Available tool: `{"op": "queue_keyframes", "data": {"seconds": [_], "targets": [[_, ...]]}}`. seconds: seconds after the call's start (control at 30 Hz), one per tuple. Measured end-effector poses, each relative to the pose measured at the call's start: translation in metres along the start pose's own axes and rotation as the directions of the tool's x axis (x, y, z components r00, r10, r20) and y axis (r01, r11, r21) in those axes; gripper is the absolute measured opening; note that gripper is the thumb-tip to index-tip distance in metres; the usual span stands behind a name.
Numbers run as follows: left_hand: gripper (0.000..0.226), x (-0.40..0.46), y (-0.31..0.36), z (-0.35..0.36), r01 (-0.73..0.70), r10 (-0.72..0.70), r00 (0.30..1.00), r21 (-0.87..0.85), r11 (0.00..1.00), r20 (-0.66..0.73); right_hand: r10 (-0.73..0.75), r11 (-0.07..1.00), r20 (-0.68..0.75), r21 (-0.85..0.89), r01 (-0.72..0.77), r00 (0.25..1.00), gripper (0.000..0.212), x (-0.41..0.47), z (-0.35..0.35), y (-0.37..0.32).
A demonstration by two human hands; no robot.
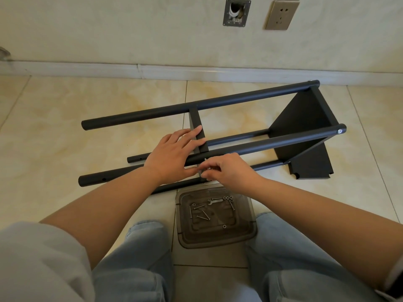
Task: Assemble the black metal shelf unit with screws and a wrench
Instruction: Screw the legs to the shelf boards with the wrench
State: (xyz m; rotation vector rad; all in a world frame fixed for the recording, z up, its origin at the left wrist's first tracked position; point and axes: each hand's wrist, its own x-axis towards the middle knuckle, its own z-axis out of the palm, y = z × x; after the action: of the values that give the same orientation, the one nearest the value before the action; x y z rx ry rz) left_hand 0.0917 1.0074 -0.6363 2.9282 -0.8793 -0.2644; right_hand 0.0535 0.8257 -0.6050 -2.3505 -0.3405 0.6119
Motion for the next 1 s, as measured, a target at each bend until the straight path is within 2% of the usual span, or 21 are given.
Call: {"op": "queue_keyframes", "data": {"seconds": [0.23,0.37,0.4,0.5,0.53,0.57,0.63,0.7,0.87,1.0], "targets": [[0.077,0.002,-0.002,0.003,-0.009,0.009,1.000,0.080,0.997,0.007,0.028,1.000,-0.068,-0.006,-0.028,0.997,0.026,0.005,0.002,-0.007],[0.077,0.002,-0.002,0.003,-0.002,0.001,1.000,0.087,0.996,0.012,0.151,0.957,-0.141,0.269,-0.108,0.978,0.023,0.009,0.009,-0.010],[0.077,0.003,-0.002,0.004,-0.003,0.002,1.000,0.085,0.996,0.010,0.146,0.963,-0.149,0.249,-0.106,0.978,0.023,0.008,0.011,-0.010],[0.077,0.003,-0.003,0.005,-0.015,0.015,1.000,0.082,0.997,-0.004,0.085,0.996,-0.134,0.021,-0.083,0.987,0.025,0.006,0.011,-0.010],[0.077,0.003,-0.003,0.006,-0.017,0.017,1.000,0.078,0.997,-0.008,0.087,0.996,-0.145,0.010,-0.086,0.986,0.026,0.007,0.012,-0.009],[0.077,0.003,-0.003,0.006,-0.017,0.017,1.000,0.075,0.997,-0.010,0.100,0.995,-0.159,0.042,-0.095,0.982,0.025,0.007,0.013,-0.008],[0.077,0.003,-0.003,0.006,-0.012,0.012,1.000,0.074,0.997,-0.004,0.188,0.956,-0.190,0.262,-0.135,0.964,0.023,0.009,0.017,-0.008],[0.077,0.004,-0.003,0.005,-0.008,0.008,1.000,0.073,0.997,0.001,0.240,0.913,-0.200,0.379,-0.150,0.950,0.022,0.009,0.018,-0.012],[0.077,0.004,-0.002,0.006,-0.013,0.014,1.000,0.072,0.997,-0.015,0.135,0.991,-0.207,0.008,-0.136,0.969,0.025,0.012,0.014,-0.011],[0.078,0.004,-0.002,0.006,-0.003,0.004,1.000,0.075,0.997,-0.007,0.213,0.939,-0.197,0.310,-0.146,0.957,0.021,0.015,0.016,-0.010]]}}
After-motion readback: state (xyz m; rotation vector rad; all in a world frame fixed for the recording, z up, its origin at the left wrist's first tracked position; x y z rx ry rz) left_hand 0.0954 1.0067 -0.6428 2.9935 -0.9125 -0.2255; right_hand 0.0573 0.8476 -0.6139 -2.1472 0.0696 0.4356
